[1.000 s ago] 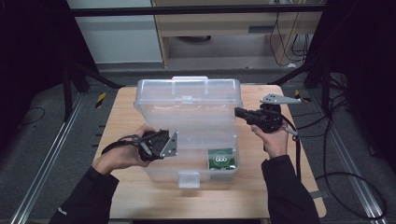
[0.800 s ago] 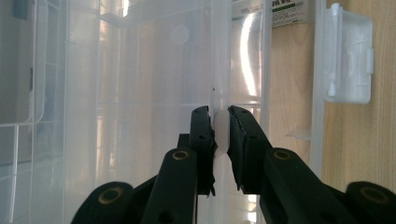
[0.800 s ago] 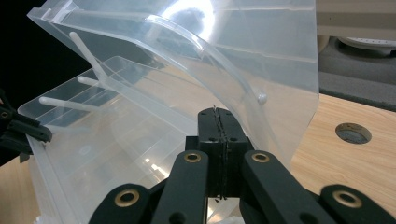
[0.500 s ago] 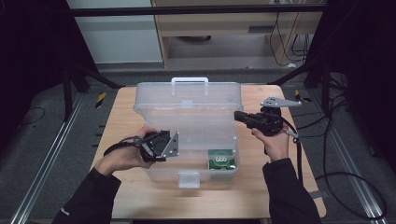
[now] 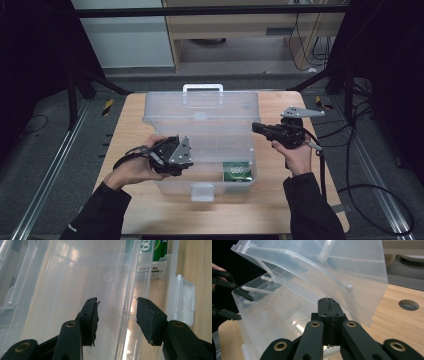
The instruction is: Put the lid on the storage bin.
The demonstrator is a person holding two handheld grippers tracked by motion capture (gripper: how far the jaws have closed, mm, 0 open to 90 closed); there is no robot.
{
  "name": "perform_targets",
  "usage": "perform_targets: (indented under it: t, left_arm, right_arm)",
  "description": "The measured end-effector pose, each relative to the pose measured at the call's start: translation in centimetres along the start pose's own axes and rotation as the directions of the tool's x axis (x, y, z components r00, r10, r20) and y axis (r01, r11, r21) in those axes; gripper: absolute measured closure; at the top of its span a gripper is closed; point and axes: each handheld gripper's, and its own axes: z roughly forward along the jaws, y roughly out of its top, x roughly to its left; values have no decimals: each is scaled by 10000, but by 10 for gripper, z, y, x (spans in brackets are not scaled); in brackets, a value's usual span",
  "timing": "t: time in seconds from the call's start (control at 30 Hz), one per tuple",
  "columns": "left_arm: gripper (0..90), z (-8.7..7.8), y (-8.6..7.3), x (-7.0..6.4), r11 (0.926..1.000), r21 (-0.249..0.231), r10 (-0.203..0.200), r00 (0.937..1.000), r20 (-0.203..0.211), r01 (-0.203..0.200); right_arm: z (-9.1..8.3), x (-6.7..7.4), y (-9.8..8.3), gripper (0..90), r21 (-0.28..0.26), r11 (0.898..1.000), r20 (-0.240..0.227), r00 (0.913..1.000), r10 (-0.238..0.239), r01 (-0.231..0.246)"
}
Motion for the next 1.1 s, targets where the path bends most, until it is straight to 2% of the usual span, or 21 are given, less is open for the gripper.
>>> perform_targets:
  t: [0.13,0.2,0.27,0.3,0.33,0.37,0.5,0.53,0.73,0.9,1.1]
  left_arm:
    - [484,0,-1,0,9991,-236,-346,9994,-10,346]
    - [480,-1,-1,1,9972,-444,-590,9982,101,594]
    - [480,-1,-2,1,9964,-532,-656,9977,160,664]
    - [480,-2,-2,1,9933,-753,-858,9960,253,874]
    - [480,-2,-2,1,9933,-753,-858,9960,253,874]
    - [480,-3,-3,0,9894,-963,-1057,9939,327,1084]
    - [482,-6,-2,-1,9827,-1288,-1299,9910,317,1329]
    - [484,-7,-2,-1,9786,-1447,-1429,9892,329,1462]
    - [503,-9,-2,1,9684,-1690,-1835,9829,152,1834]
    - [542,-9,-4,3,9578,-1834,-2240,9746,58,2213]
    - [584,-12,-5,4,9401,-2168,-2657,9639,174,2631]
  right_arm:
    - [-1,1,-1,900,-1,10000,-16,10000,-34,34]
    - [-1,1,-2,900,23,10000,-22,10000,-46,46]
    - [-2,2,-2,900,30,10000,-35,10000,-54,54]
    - [-2,2,-3,900,41,10000,-45,10000,-61,61]
    - [-2,2,-3,900,41,10000,-45,10000,-61,61]
    - [-3,3,-3,900,48,9999,-39,10000,-89,90]
    - [-3,3,-3,900,38,9999,-62,9999,-119,119]
    - [-3,4,-3,900,41,9999,-59,9999,-132,132]
    - [-3,4,-3,900,70,9998,-75,9998,-164,164]
    - [-3,5,-3,900,96,9998,-62,9999,-158,158]
    - [-4,5,-3,900,127,9998,-70,9998,-163,164]
